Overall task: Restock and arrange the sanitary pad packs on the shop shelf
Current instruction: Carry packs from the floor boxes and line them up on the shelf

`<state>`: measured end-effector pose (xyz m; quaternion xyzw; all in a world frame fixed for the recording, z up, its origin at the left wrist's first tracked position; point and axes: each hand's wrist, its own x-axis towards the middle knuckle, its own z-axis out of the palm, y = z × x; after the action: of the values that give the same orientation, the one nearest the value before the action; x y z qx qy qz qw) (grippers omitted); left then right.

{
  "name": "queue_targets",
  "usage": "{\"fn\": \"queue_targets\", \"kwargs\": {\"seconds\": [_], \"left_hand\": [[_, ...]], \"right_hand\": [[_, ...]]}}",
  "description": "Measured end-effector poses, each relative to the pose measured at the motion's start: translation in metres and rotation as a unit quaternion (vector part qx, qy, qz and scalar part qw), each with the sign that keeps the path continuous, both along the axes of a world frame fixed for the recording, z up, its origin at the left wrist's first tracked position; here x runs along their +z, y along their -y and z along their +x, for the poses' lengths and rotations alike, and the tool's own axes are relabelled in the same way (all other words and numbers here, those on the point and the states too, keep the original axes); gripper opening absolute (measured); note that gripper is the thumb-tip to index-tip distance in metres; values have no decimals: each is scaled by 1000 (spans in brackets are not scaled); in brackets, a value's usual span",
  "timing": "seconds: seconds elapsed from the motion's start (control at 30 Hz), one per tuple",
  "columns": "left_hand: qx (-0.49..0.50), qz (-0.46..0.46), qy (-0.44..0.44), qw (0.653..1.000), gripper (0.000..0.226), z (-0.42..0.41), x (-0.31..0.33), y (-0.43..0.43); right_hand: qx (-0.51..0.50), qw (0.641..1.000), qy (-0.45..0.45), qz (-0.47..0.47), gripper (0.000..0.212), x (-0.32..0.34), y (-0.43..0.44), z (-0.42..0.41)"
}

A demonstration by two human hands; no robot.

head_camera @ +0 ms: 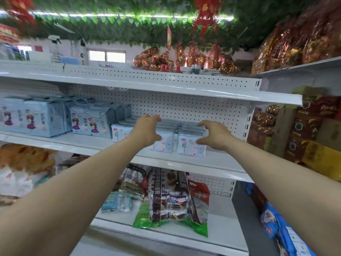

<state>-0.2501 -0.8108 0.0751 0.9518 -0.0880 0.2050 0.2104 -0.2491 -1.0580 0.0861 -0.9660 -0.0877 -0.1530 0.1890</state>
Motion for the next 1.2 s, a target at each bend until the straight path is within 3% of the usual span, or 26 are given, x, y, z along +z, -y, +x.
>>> {"fn": "queue_targets", "kwargs": {"seconds": [0.6, 0.93, 1.2], "left_hand": [[-42, 29, -45, 998, 59, -96, -55, -126], [-58, 25, -126, 990, 46, -98, -146, -160], [-22, 20, -238, 971, 53, -87, -250, -172]], "right_hand": [[-46, 998, -36, 15, 63, -50, -124, -126], [-65, 990, -121, 37, 58, -135, -162, -148], [-33, 974, -224, 27, 58, -246, -173, -112]]}}
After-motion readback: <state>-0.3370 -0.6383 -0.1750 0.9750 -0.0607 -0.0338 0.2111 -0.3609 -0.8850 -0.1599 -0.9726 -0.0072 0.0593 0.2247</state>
